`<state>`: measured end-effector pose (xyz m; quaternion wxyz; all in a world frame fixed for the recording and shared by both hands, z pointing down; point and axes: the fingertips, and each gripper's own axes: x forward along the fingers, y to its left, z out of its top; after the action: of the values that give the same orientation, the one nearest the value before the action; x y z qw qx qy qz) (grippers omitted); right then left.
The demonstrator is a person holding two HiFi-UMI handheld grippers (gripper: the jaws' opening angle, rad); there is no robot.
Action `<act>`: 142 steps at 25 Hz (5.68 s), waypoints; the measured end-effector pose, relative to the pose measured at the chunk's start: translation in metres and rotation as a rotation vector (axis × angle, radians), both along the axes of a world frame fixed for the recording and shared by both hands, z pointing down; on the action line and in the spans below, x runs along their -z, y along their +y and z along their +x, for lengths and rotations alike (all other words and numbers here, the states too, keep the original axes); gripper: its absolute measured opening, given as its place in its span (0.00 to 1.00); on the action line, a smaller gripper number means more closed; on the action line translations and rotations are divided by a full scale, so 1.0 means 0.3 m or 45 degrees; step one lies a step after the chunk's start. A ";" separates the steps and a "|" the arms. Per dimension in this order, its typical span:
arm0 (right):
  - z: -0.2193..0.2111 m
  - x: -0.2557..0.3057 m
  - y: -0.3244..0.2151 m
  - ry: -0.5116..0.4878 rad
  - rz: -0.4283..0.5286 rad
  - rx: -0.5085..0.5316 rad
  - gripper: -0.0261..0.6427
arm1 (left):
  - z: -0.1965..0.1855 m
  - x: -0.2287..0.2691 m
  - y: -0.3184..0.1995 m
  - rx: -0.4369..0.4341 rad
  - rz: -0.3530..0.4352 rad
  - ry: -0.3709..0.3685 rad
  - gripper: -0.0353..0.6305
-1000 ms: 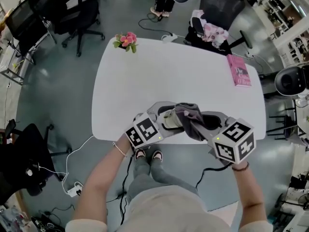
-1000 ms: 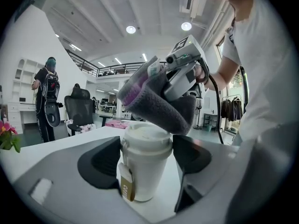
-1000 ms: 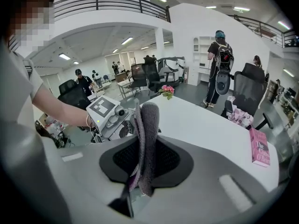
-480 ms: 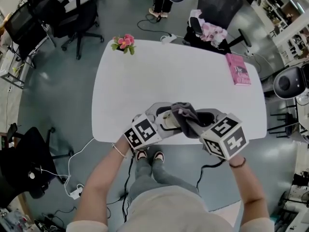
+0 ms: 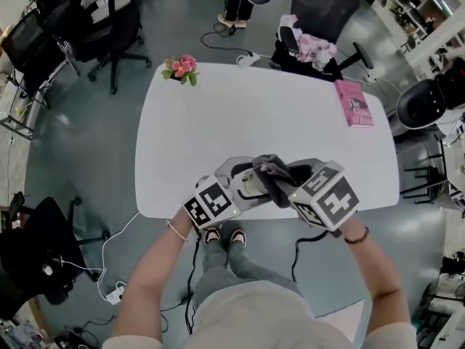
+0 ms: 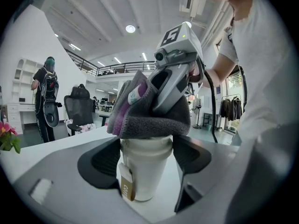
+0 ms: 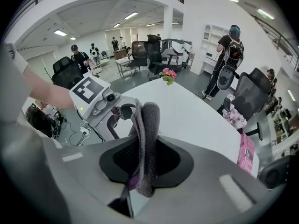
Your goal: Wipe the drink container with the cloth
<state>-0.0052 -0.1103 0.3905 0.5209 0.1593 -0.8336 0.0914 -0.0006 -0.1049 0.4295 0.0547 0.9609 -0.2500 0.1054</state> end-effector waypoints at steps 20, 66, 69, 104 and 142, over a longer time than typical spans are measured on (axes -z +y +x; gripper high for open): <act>0.094 0.002 -0.090 0.011 -0.051 -0.133 0.14 | 0.010 0.008 -0.010 -0.025 0.000 0.005 0.58; 0.003 0.084 0.040 -0.108 -0.210 -0.047 0.14 | 0.001 0.010 0.005 -0.024 0.011 0.016 0.58; 0.003 0.054 0.034 -0.084 -0.214 -0.042 0.14 | 0.001 0.006 0.002 -0.024 0.012 0.017 0.58; 0.117 0.017 -0.113 -0.056 -0.172 -0.209 0.14 | -0.002 0.007 0.005 -0.014 0.005 0.006 0.58; 0.254 -0.021 0.226 -1.056 -0.461 -0.354 0.14 | -0.007 0.013 0.008 -0.002 -0.016 -0.035 0.58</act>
<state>0.0710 -0.0426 0.3967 0.1461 0.1261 -0.9128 0.3600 -0.0027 -0.1024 0.4255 0.0574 0.9592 -0.2494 0.1202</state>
